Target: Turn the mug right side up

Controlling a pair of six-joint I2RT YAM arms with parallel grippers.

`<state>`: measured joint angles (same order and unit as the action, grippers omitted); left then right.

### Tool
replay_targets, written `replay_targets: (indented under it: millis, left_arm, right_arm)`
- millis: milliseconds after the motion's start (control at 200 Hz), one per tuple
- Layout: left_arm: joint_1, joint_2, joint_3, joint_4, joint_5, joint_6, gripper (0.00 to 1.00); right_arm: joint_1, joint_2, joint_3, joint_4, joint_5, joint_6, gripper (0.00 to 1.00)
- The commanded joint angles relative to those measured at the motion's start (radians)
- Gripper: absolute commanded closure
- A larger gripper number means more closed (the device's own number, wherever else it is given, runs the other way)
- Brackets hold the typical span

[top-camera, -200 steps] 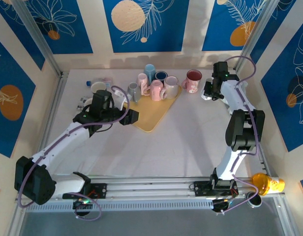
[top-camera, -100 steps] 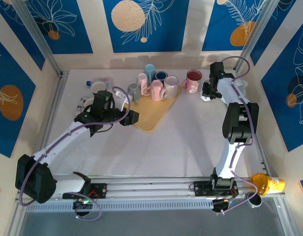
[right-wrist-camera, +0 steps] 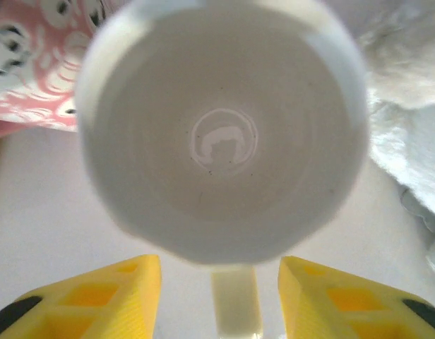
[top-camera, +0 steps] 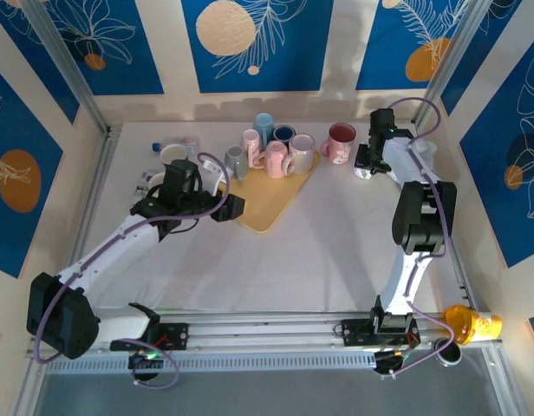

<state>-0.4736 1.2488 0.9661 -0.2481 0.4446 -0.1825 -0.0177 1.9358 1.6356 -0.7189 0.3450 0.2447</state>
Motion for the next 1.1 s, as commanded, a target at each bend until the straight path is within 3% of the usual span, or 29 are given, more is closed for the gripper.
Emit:
replay_targets:
  millis: [0,120,285,400,495,640,770,950,1095]
  left_arm:
    - [0.018,-0.024,-0.005,0.002,0.013,-0.016,0.43]
    - [0.020,-0.028,-0.007,0.020,-0.008,-0.045,0.43]
    - [0.020,-0.037,-0.013,0.063,-0.035,-0.072,0.43]
    - [0.021,-0.028,-0.011,0.081,-0.063,-0.090,0.43]
    - [0.021,-0.007,-0.008,0.094,-0.071,-0.106,0.43]
    - [0.021,0.066,0.048,0.062,-0.101,-0.128,0.43]
    - [0.021,0.163,0.150,-0.070,-0.257,-0.151,0.43]
    - [0.022,0.352,0.307,-0.143,-0.321,-0.257,0.45]
    - [0.021,0.521,0.458,-0.204,-0.451,-0.281,0.47]
  right_arm:
    - [0.018,-0.188,-0.031,-0.023,0.007,0.035,0.48]
    - [0.050,-0.353,-0.127,-0.023,-0.020,0.067,0.46]
    - [0.095,-0.537,-0.261,0.014,-0.182,0.106,0.47]
    - [0.102,-0.576,-0.312,0.023,-0.394,0.182,0.50]
    - [0.130,-0.570,-0.328,0.028,-0.458,0.239,0.51]
    - [0.157,-0.548,-0.331,0.043,-0.474,0.298,0.50]
    - [0.159,-0.525,-0.345,0.060,-0.497,0.325,0.50]
    - [0.164,-0.492,-0.318,0.029,-0.460,0.327,0.50]
    - [0.184,-0.462,-0.287,0.001,-0.439,0.339,0.50]
